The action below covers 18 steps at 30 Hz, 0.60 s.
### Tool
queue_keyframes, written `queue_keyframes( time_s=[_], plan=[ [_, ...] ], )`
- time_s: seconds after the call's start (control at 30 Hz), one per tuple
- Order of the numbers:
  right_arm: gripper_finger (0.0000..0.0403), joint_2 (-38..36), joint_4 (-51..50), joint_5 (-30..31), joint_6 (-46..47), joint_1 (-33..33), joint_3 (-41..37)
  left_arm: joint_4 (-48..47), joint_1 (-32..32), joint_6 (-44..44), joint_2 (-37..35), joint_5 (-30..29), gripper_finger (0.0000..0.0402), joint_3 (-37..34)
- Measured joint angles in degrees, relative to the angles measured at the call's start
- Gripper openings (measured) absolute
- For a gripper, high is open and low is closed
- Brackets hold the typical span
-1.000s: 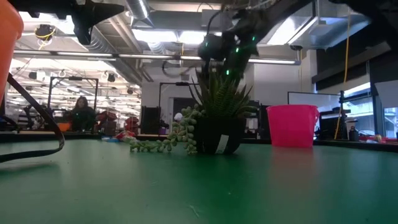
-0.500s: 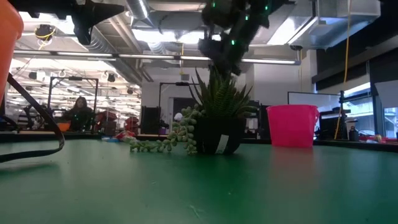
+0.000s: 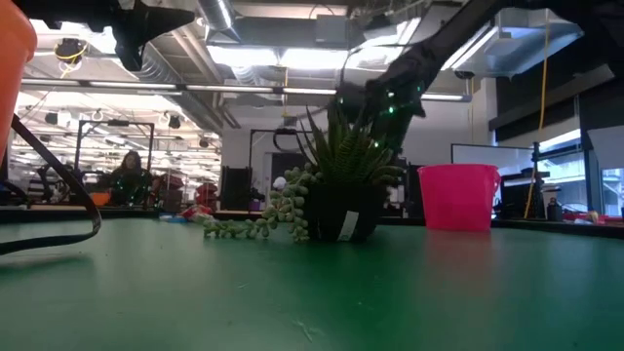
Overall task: Sort candy
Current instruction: Put the red candy into the orange bucket
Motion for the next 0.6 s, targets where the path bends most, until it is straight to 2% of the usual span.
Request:
queue_keyframes(
  time_s=[0.2,0.3,0.43,0.6],
  plan=[
    [0.022,3.0,0.72,0.13,0.83,-0.07,0.29,-0.52,-0.02,-1.15,0.0,0.09,0.0156,0.0],
    [0.0209,3.11,0.47,-0.18,0.86,0.24,0.27,-0.85,-0.02,-1.46,0.0,0.09,0.0156,0.0],
    [0.0163,2.76,0.33,-0.89,0.84,0.33,0.25,-0.86,-0.02,-1.49,0.0,0.11,0.0156,0.0],
    [0.008,2.8,-0.19,-2.57,0.75,0.3,0.22,-0.87,-0.02,-1.6,0.0,0.17,0.0156,0.0]
  ],
)
